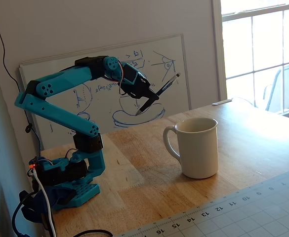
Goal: Grasp a pen and put it in a mug.
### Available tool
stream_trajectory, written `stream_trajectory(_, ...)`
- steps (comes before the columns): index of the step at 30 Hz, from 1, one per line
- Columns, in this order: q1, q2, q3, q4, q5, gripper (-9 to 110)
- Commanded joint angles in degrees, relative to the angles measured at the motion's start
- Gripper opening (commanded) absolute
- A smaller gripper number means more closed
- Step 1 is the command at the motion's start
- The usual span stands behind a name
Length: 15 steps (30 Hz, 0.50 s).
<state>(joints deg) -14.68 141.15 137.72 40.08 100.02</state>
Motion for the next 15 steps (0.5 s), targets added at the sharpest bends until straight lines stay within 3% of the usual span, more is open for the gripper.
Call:
stream_trajectory(1, 4.9, 5.7, -1.1, -0.4, -22.1, 1)
stream_trajectory(7, 14.7, 12.8, -1.2, -0.5, -40.6, 1)
stream_trajectory(15, 22.4, 18.6, 2.3, -16.2, -39.3, 1)
